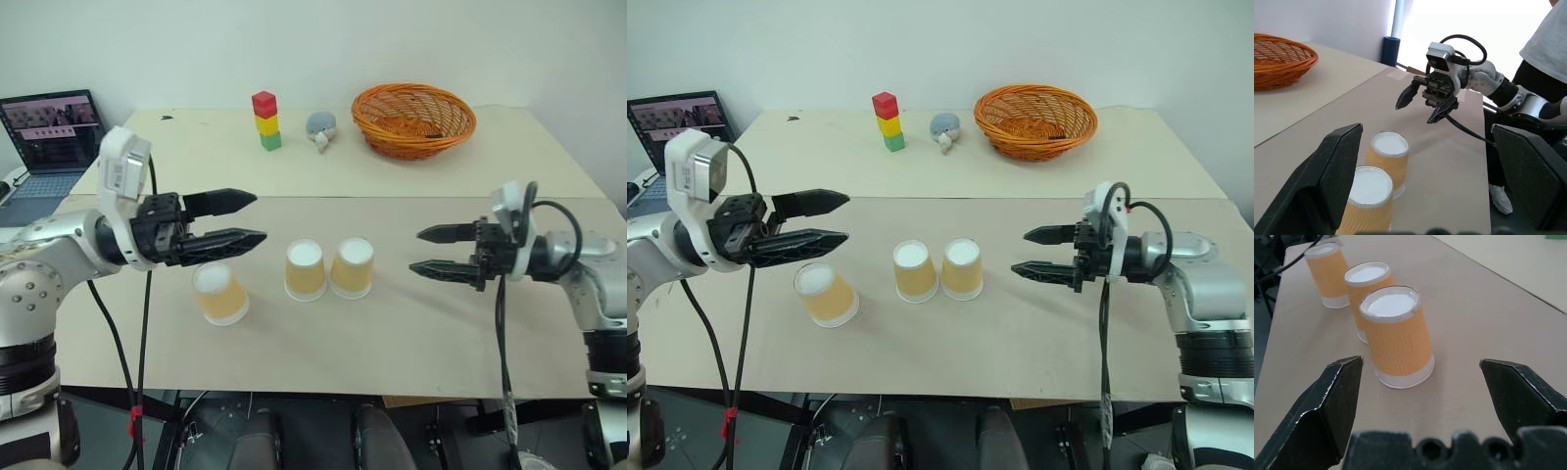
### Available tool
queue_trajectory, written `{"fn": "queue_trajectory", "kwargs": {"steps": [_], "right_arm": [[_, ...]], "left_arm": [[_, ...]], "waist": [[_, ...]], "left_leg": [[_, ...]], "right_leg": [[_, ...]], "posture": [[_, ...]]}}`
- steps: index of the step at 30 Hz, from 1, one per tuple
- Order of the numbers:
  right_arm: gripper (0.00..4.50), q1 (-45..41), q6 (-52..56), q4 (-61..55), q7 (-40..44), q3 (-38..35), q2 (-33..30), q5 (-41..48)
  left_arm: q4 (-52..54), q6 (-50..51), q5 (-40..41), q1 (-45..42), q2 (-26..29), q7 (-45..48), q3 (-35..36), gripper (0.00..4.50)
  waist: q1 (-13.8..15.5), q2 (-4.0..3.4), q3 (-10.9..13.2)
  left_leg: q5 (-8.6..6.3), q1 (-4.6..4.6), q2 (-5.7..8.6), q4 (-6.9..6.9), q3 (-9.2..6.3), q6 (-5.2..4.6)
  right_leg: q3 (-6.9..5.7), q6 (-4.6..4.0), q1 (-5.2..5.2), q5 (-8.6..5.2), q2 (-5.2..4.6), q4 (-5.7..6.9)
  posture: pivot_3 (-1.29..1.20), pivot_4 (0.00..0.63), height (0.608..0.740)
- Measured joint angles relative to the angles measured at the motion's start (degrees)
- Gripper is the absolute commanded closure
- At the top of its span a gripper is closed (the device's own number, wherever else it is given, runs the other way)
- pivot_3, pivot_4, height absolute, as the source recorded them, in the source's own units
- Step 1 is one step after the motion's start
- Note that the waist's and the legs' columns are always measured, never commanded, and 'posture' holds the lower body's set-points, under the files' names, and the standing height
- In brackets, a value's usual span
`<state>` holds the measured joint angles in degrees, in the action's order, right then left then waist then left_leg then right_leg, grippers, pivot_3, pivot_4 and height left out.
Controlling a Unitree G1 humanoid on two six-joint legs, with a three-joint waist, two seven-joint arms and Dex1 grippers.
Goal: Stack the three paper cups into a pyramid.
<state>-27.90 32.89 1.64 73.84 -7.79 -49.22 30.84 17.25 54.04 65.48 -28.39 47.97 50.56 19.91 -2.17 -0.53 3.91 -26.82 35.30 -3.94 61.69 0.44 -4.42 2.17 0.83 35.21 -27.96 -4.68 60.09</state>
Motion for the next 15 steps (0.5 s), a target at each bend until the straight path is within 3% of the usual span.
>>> {"fn": "queue_trajectory", "kwargs": {"steps": [5, 8, 11, 15], "right_arm": [[0.05, 6.8, 0.5, -6.4, -3.1, -4.4, -2.2, 1.4], [0.05, 11.9, 1.4, -11.4, -3.8, -6.1, -2.2, 3.2], [0.05, 15.5, 1.5, -15.5, -5.3, -7.9, -2.6, 4.2], [0.05, 15.8, 1.5, -17.2, -6.2, -8.4, -2.6, 4.5]], "left_arm": [[1.7, 1.2, 5.0, 5.6, -5.0, -20.6, 9.3, 0.0], [5.9, 2.2, 10.5, 14.3, -6.2, -27.5, 13.2, 0.0], [12.8, 2.3, 10.2, 27.9, -6.4, -26.4, 13.9, 0.0], [14.7, -2.2, 3.4, 35.1, -5.8, -22.1, 14.4, 0.0]], "waist": [[0.2, 0.03, 0.0], [0.1, 0.02, 0.0], [0.3, 0.03, 0.0], [1.4, 0.01, 0.0]], "left_leg": [[-0.02, -0.02, 0.0, -0.06, -0.28, -0.04], [0.0, -0.02, 0.01, -0.1, -0.33, 0.02], [0.03, 0.02, 0.1, -0.08, -0.32, 0.17], [0.14, 0.02, 0.2, -0.2, -0.28, 0.41]], "right_leg": [[0.02, 0.01, -0.01, 0.01, -0.09, 0.0], [0.04, 0.01, 0.0, 0.01, -0.17, 0.07], [-0.04, 0.0, 0.01, 0.0, -0.33, -0.13], [-0.19, -0.03, -0.01, -0.01, -0.43, -0.35]], "posture": [[0.0, 0.15, 0.628], [0.0, 0.15, 0.628], [0.0, 0.15, 0.628], [0.0, 0.15, 0.628]]}}
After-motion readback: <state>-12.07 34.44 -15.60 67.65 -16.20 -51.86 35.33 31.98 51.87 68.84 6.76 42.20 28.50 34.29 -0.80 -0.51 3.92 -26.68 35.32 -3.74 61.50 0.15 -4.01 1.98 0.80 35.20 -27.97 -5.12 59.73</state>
